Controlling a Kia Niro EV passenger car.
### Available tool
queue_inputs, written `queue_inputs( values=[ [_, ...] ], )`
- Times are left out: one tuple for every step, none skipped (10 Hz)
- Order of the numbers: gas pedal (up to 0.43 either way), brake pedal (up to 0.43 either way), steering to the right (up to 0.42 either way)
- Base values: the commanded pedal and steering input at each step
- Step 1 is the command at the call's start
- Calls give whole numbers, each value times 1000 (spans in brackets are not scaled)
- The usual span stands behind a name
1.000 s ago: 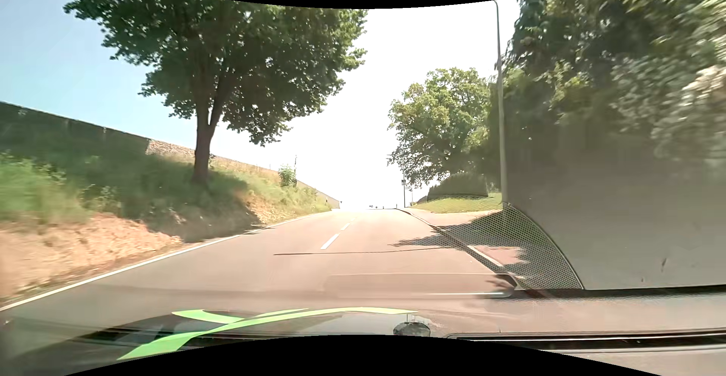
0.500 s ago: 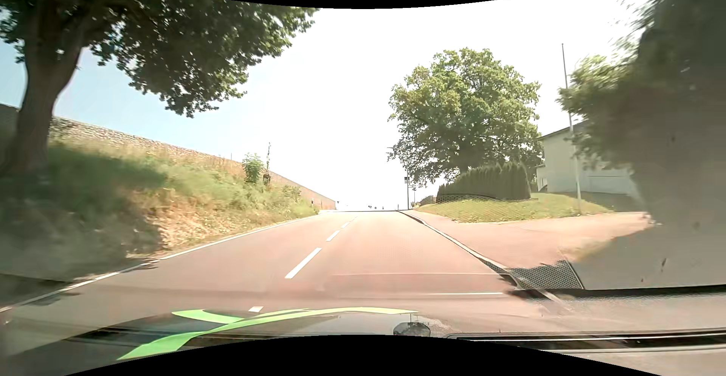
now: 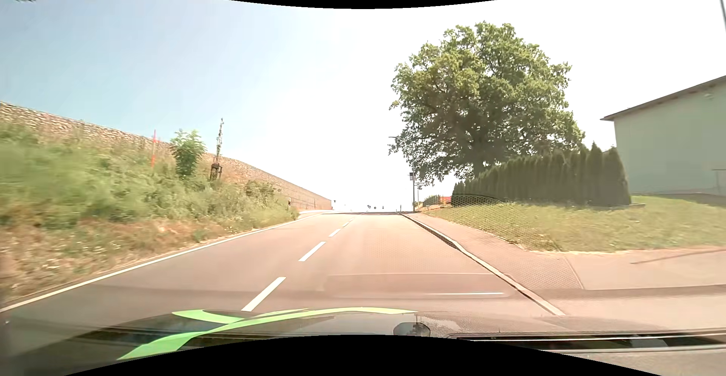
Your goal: Follow the waypoints while adhering to traffic rules and regulations
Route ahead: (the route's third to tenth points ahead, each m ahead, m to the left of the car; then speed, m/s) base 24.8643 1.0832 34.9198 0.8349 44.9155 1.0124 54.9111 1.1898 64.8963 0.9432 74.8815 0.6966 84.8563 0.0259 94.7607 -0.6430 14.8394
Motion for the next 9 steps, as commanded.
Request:
queue_inputs(
  values=[
    [177,0,-3],
    [169,0,-3],
    [169,0,-3],
    [169,0,-3],
    [169,0,-3],
    [169,0,-3],
    [169,0,-3],
    [189,0,-3],
    [189,0,-3]
  ],
)
